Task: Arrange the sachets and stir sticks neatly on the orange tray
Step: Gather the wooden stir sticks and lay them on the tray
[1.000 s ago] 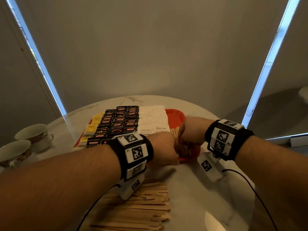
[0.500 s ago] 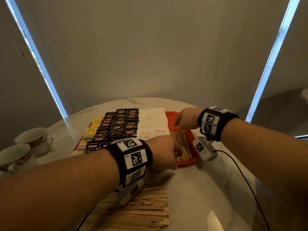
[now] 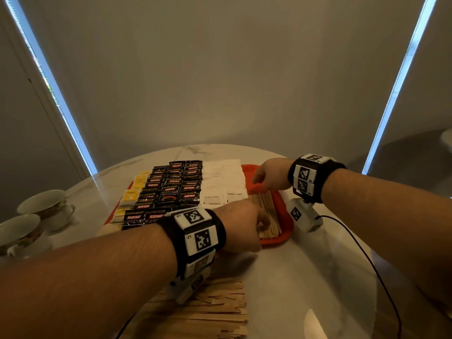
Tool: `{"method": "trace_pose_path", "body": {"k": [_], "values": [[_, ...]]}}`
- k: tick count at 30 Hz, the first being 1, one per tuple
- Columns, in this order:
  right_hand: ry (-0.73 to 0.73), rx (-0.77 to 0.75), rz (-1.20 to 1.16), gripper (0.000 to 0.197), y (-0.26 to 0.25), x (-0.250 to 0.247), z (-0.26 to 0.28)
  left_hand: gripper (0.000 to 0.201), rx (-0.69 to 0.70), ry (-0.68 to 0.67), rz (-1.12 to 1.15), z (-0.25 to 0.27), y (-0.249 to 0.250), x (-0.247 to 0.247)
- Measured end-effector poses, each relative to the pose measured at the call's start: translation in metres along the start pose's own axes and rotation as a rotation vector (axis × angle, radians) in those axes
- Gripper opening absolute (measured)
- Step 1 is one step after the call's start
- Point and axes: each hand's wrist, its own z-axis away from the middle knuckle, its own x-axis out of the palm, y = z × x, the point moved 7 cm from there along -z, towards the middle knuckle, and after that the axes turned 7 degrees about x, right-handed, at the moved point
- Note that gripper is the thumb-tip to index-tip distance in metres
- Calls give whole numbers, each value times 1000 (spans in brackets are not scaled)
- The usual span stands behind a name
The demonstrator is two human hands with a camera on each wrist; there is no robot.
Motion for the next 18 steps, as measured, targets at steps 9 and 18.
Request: {"method": "trace_pose_path", "body": {"k": [9,18], "values": [[-58,-1,-55,45,2,8,-1,60,3,-42,-18,-2,6,2],[7,-12,-141,22,1,8,8,42,-4,60,0,-1,3,-7]]}}
